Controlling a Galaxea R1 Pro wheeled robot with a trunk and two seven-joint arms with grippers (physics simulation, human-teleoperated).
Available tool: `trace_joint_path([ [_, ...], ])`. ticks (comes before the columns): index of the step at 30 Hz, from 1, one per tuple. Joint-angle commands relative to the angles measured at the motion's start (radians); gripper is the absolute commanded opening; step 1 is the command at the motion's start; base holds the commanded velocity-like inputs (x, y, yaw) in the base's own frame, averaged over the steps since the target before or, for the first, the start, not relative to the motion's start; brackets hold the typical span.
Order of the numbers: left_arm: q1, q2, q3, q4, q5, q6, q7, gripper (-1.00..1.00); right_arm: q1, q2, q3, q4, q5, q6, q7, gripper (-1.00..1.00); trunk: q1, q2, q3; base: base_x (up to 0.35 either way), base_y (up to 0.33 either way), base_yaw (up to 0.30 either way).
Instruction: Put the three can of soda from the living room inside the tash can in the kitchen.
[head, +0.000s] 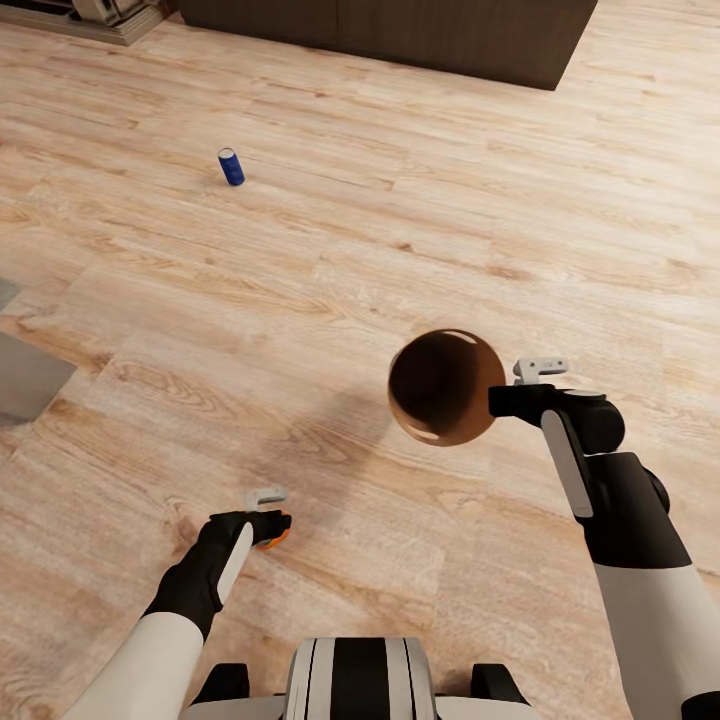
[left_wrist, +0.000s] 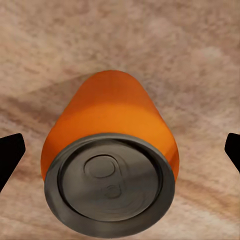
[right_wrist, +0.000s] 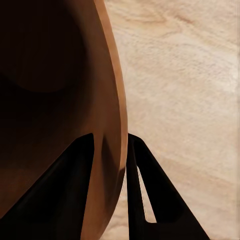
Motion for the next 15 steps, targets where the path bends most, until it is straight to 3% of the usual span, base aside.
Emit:
trace_joint_path([
  [1, 0.000, 0.000, 0.000, 0.000, 0.000, 0.000, 0.000, 1.00, 0.000, 0.000, 0.001, -0.001, -0.018, 0.000, 0.003, -1.00, 0.000, 0.000, 0.000, 0.000, 0.000, 0.000],
  [15, 0.000, -0.001, -0.001, 0.006, 0.000, 0.000, 0.000, 1.00, 0.000, -0.001, 0.001, -0.001, -0.017, 0.000, 0.003, -1.00, 0.000, 0.000, -0.013, 0.000, 0.000, 0.000],
])
